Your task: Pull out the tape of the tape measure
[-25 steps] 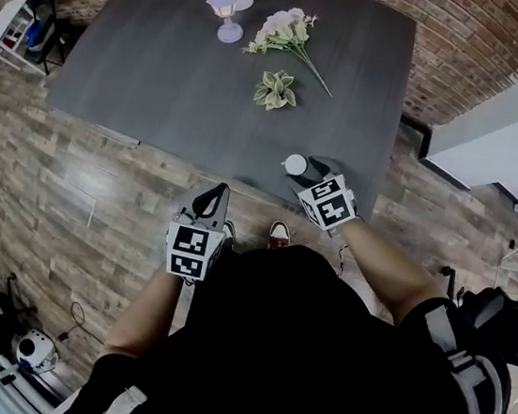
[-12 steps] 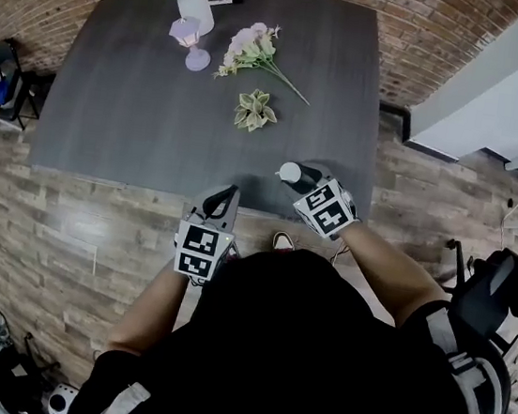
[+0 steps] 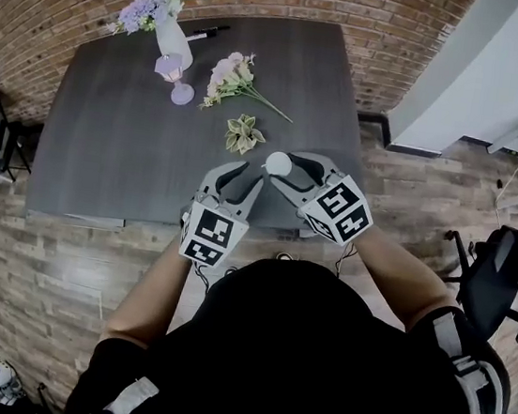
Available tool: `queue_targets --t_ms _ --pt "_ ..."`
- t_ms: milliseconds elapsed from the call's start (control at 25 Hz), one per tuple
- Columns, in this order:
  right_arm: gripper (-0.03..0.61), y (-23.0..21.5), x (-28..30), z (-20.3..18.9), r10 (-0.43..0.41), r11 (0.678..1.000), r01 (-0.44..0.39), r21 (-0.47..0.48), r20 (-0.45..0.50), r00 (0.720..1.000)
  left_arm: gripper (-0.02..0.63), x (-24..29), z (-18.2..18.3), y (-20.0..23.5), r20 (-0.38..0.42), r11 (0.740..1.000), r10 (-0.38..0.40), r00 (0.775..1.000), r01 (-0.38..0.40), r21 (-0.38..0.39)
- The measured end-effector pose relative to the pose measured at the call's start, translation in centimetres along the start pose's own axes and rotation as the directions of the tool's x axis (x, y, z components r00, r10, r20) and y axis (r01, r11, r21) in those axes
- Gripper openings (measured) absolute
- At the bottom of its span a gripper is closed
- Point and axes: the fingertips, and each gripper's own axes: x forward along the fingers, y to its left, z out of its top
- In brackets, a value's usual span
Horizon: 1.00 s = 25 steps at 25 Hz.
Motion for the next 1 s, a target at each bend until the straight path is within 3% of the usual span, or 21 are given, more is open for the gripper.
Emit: queue_targets --t_ms 400,600,1000 --pt "0.209 1.8 -1.0 2.4 0.025 0.996 -0.020 -0.084 0.054 0.998 0.117 -0.8 0.9 0.0 0.027 0.998 -0.044 0.999 0.043 0.055" --pt "0.209 2.2 -0.9 3.5 0.055 0.992 -0.047 -0.118 0.070 0.996 0.031 -1.4 1.4 -0.3 0.043 0.992 -0.070 0.997 0.065 0.110" --pt "0.209 3.1 -0.7 3.9 0.129 0.980 -0.115 -0.164 0.076 0.989 0.012 -2.3 1.4 0.1 0.048 0.994 -0.058 0.997 0.054 0.091"
